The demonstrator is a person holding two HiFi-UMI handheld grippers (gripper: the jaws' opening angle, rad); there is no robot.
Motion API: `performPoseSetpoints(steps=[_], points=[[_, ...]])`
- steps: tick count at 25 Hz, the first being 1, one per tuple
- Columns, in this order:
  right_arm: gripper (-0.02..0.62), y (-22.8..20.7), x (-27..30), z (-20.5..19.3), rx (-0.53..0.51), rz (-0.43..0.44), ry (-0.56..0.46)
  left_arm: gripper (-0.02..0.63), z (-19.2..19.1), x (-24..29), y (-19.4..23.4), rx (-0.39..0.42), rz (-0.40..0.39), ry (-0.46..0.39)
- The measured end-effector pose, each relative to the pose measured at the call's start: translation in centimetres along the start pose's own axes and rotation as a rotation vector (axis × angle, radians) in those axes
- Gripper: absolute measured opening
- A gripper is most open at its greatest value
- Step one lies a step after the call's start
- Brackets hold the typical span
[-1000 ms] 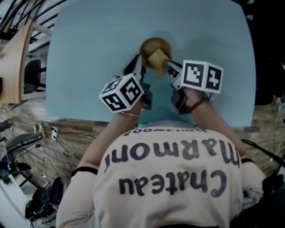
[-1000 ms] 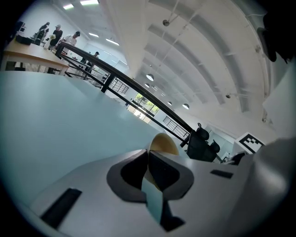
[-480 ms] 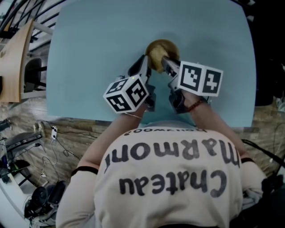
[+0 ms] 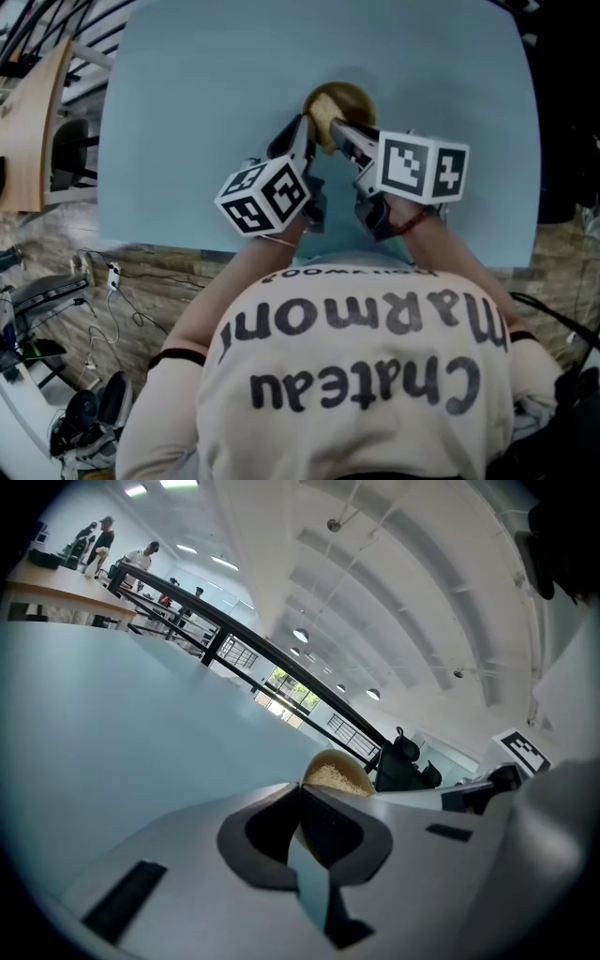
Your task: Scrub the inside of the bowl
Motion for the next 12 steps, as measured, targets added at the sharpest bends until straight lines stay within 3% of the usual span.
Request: performPoseSetpoints(steps=[12], points=[[0.061,0.31,-0.15,-0.49,0.011,0.027,0.011,0.008,-0.14,0.14,-0.13,-0.014,0.013,-0.009]])
Point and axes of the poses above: the fingertips, and each gripper's own axes: x forward along the fingers, y to its left, z out of its top, the point moved 6 cm from there along -x, backward along the fingers, and after that the axes turned 14 degrees about -y, right-handed, at the moved point
